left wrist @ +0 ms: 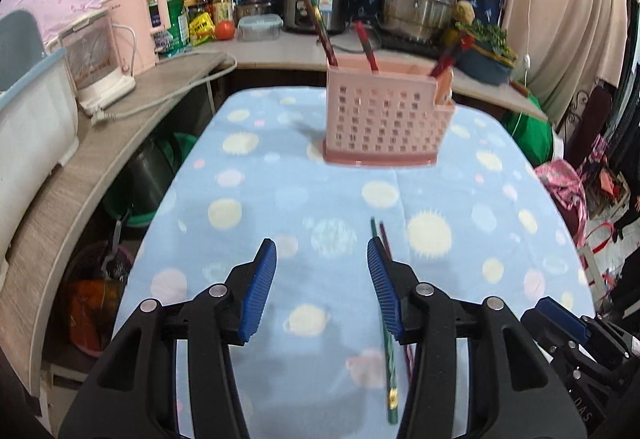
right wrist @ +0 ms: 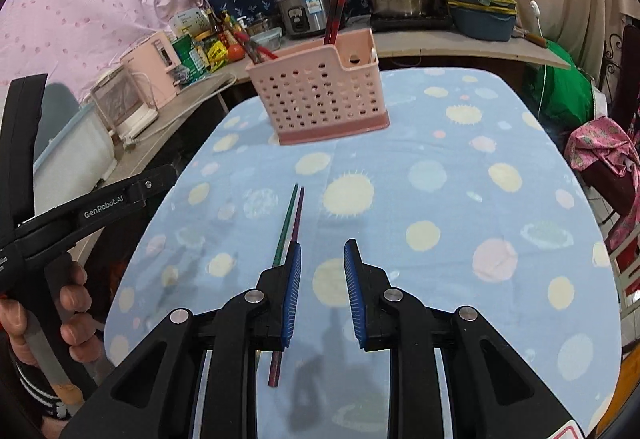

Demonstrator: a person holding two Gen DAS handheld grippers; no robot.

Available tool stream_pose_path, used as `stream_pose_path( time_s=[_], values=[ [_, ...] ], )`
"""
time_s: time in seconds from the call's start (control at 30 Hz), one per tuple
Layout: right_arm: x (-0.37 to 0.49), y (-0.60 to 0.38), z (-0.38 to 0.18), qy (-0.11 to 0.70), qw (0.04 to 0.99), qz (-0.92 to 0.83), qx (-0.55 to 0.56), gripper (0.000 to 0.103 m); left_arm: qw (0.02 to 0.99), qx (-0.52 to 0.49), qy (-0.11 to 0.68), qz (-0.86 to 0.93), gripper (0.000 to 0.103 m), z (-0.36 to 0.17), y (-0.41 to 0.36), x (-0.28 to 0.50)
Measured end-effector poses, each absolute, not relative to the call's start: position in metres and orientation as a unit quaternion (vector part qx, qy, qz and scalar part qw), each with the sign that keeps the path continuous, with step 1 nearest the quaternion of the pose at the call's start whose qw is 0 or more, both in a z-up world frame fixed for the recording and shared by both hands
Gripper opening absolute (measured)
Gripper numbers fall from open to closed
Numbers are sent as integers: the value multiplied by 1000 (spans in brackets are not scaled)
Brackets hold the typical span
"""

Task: Organize utensils
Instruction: 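Move both tools back to the last green and dark red chopsticks, then grasp the dark red chopstick with the right tool while the left tool grasps the green one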

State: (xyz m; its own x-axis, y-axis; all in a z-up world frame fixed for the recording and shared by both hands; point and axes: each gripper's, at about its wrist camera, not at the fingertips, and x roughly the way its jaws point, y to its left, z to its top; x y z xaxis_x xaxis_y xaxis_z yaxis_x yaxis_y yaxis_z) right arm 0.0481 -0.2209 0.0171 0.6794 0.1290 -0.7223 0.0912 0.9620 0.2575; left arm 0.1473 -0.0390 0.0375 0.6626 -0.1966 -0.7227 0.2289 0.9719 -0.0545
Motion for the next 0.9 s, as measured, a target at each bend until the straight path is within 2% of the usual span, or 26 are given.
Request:
stream_pose_path(
  time_s=[0.4,0.77,0.9],
  values=[
    [24,-178,-43,461,879,43,114,23,885,34,450,-116,45,-21,-32,107],
    [29,-159,-64,484,867,57,104,23,871,40,478,-105,45,-44,-23,96],
    [31,-158,-67,483,868,53,100,22,869,42,481,-107,50,-47,-24,95]
  ],
)
